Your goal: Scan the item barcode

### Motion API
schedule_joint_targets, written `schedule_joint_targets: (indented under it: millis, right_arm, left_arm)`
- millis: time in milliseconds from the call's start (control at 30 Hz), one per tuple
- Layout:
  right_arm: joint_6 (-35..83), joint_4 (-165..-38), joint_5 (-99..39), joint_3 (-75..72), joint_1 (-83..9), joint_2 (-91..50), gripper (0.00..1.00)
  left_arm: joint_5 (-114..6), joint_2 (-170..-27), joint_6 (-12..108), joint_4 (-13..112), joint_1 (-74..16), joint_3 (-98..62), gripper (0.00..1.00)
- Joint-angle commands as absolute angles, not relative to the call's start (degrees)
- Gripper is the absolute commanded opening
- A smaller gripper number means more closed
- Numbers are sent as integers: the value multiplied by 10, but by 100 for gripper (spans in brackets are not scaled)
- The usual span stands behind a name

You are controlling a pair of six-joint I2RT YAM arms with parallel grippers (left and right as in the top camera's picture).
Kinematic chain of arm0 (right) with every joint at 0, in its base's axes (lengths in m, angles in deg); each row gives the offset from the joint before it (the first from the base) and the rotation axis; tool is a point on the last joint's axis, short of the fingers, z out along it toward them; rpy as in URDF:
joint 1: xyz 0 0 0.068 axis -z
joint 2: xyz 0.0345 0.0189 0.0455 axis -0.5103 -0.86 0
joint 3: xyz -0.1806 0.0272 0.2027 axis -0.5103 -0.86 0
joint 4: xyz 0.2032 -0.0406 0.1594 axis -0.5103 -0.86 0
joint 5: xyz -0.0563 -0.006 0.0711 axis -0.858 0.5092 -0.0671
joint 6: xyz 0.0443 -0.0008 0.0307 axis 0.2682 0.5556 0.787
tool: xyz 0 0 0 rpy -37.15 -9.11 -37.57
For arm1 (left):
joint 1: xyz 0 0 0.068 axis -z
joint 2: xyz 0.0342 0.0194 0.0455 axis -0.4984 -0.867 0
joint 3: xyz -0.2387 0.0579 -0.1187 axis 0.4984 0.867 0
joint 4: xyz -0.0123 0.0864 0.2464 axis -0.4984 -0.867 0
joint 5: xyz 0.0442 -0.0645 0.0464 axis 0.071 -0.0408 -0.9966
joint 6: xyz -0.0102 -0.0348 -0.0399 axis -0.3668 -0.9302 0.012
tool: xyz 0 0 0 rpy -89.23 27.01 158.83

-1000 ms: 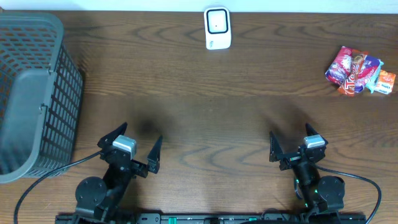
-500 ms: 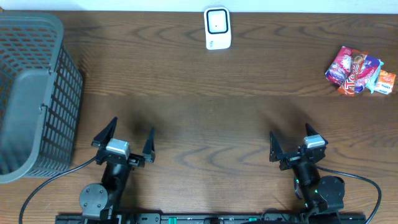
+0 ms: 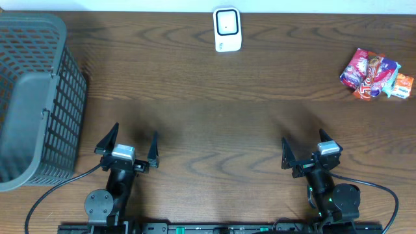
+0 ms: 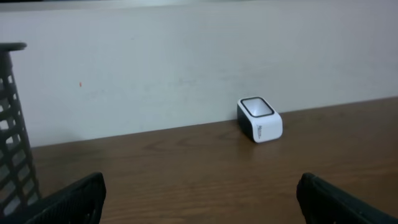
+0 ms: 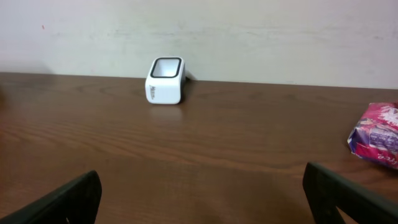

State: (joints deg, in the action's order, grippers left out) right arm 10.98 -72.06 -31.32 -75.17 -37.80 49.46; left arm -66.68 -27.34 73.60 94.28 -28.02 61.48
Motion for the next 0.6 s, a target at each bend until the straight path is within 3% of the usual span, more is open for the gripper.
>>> schedule_joint_targets:
  millis: [0,200,400,567]
  right_arm:
    - [115,-723,-315,-753,-381,498,99]
    - [115,-723,-315,-753,-381,498,99]
    - [115,-723,-314,-753,-381,498,99]
    - [115,-723,-315,-753,-381,498,99]
  left_arm:
    - [-658,-268,768,934,-283,616,98]
    - [-663,-268,768,808,-290,616,98]
    - [-692,-268,760,808,-291,616,98]
    - [-733,-268,675,802,-291,616,98]
